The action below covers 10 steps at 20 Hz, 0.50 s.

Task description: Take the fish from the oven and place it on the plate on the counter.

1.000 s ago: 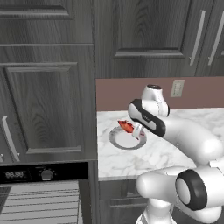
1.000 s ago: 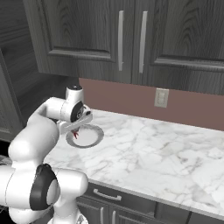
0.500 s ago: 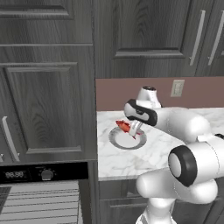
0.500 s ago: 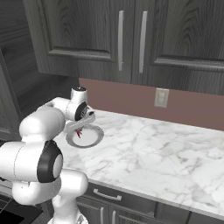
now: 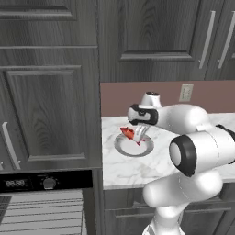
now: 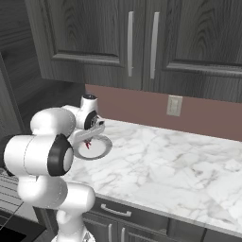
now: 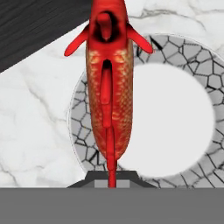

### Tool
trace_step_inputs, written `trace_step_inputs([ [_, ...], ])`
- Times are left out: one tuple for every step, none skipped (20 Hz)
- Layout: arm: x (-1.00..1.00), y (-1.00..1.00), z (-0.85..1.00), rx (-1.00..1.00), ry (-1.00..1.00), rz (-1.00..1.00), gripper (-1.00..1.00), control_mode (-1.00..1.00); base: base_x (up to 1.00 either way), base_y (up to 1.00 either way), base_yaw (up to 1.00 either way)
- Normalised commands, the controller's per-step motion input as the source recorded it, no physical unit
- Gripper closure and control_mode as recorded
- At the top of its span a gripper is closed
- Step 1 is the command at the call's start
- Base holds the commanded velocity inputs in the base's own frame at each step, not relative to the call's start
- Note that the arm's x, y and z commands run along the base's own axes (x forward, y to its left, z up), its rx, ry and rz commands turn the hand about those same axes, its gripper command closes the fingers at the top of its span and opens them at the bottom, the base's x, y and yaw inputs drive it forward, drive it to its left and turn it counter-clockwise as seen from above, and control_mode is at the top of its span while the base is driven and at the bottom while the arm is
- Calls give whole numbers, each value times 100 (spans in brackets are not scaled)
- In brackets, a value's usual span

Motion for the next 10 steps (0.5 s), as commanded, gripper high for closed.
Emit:
trace_step_inputs([
  [21, 0, -15, 0, 2, 0, 100, -100, 0, 0, 0],
  [21, 0, -15, 0, 3, 0, 100, -100, 0, 0, 0],
  [24, 0, -17, 0, 3, 0, 100, -100, 0, 0, 0],
  [25, 0, -17, 0, 3, 0, 100, -100, 0, 0, 0],
  [24, 0, -22, 0, 4, 0, 100, -100, 0, 0, 0],
  [23, 0, -30, 0, 5, 0, 100, -100, 0, 0, 0],
  [21, 0, -33, 0, 6, 0, 100, -100, 0, 0, 0],
  [14, 0, -38, 0, 6, 0, 100, -100, 0, 0, 0],
  [8, 0, -36, 0, 5, 0, 100, -100, 0, 0, 0],
  [4, 0, -32, 0, 4, 0, 100, -100, 0, 0, 0],
])
